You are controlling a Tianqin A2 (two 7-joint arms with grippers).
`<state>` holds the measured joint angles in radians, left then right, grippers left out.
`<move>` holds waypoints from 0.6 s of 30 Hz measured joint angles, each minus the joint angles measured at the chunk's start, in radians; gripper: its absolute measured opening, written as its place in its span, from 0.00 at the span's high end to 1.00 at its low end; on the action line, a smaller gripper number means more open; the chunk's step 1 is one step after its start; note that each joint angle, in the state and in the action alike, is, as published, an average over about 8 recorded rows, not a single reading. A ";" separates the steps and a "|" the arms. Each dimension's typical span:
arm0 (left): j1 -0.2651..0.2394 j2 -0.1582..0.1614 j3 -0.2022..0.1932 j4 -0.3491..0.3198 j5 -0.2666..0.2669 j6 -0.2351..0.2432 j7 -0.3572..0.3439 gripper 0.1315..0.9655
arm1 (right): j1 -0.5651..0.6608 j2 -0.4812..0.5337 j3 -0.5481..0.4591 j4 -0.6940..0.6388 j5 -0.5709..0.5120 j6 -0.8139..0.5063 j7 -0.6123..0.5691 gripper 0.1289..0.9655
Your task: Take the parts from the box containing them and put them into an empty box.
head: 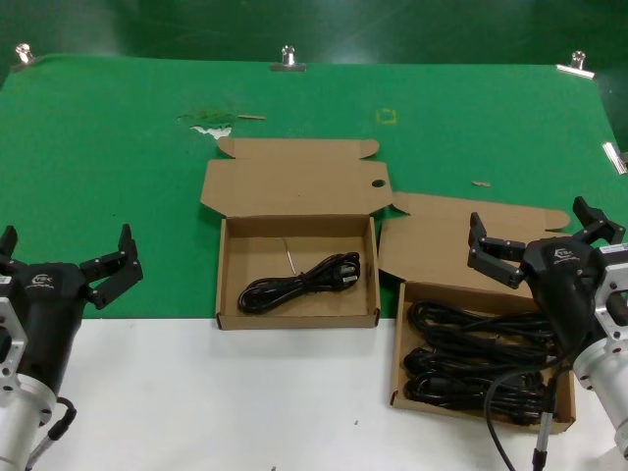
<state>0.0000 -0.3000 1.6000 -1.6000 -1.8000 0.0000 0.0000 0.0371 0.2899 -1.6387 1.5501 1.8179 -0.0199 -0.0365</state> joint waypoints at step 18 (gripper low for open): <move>0.000 0.000 0.000 0.000 0.000 0.000 0.000 0.00 | 0.000 0.000 0.000 0.000 0.000 0.000 0.000 0.00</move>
<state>0.0000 -0.3000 1.6000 -1.6000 -1.8000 0.0000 0.0000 0.0371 0.2899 -1.6387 1.5501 1.8179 -0.0199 -0.0365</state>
